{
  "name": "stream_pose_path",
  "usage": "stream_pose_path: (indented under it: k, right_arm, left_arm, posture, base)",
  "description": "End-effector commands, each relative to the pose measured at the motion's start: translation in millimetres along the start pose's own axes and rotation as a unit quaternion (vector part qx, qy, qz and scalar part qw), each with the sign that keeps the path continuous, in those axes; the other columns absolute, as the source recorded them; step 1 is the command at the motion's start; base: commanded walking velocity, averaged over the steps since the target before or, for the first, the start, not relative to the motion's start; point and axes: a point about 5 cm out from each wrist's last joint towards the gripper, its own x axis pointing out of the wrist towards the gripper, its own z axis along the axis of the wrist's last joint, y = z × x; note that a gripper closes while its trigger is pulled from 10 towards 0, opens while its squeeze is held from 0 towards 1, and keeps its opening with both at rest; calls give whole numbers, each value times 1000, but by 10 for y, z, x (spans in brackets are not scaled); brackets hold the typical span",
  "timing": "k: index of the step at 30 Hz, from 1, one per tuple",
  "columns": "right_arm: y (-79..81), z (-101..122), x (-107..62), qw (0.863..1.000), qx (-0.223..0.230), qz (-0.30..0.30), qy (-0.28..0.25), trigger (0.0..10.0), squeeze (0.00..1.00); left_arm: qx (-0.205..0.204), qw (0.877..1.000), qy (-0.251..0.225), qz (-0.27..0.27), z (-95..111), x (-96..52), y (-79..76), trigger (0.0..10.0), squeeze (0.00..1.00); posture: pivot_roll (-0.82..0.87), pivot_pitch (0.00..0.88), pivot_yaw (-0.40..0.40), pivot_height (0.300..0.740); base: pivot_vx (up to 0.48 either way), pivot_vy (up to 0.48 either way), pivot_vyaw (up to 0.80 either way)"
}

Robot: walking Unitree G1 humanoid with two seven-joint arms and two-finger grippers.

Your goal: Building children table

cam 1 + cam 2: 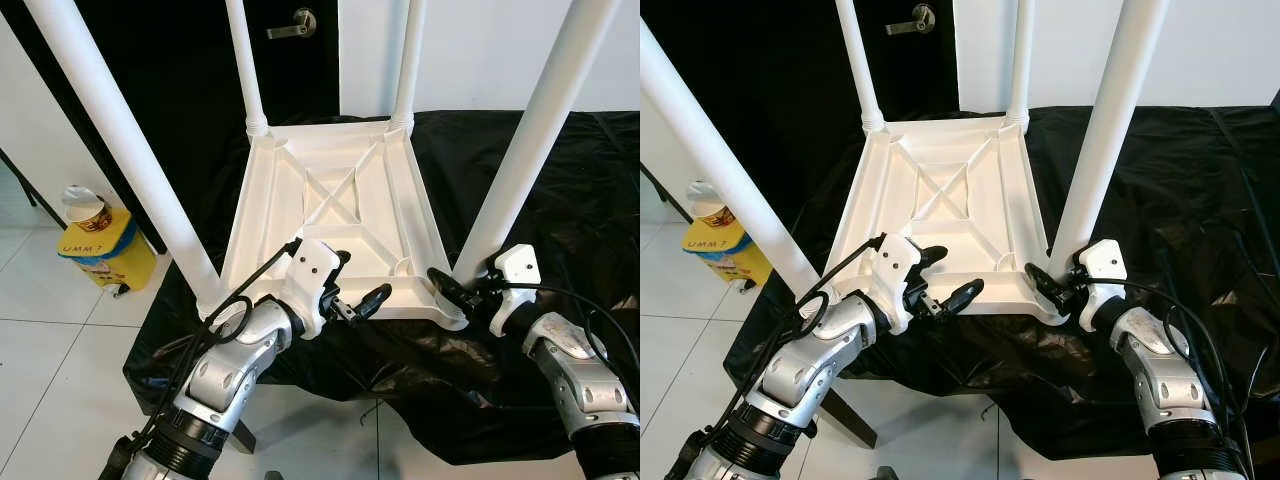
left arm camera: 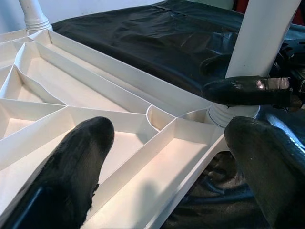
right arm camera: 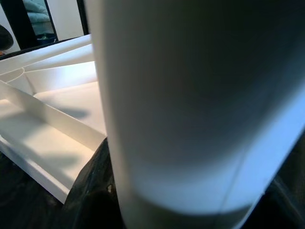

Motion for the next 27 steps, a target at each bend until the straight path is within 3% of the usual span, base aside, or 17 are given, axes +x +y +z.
stream_pose_path:
  k: [1,10,17,21,22,26,27]
  right_arm:
    - [80,-129,-2,1000,19,4,20,10000,0]
    - [136,-168,71,997,29,-65,22,10000,0]
    - [312,-160,167,989,48,-140,18,10000,0]
    - [365,-205,110,941,86,-324,35,10000,0]
    - [381,-218,95,933,88,-347,38,10000,0]
    - [423,-215,97,926,94,-363,35,10000,0]
    - [504,-199,123,924,106,-367,27,10000,0]
  left_arm:
    - [6,998,-2,-60,19,-13,-74,10000,0]
    - [7,996,15,-88,-36,-48,-133,10000,0]
    - [-2,990,25,-139,-17,-93,-246,10000,0]
    - [-10,986,36,-165,-20,-106,-362,10000,0]
    - [-10,985,38,-166,-25,-106,-375,10000,0]
    - [-12,985,39,-168,-28,-107,-393,10000,0]
    - [-14,985,39,-169,-25,-108,-411,10000,0]
  posture:
    - [26,0,42,740]
    - [29,0,36,740]
    - [32,16,29,740]
    - [53,54,13,740]
    - [53,54,13,740]
    - [51,57,19,740]
    - [57,57,18,740]
  base:
    - [0,0,0]
    - [0,0,0]
    - [0,0,0]
    - [0,0,0]
    - [0,0,0]
    - [0,0,0]
    - [0,0,0]
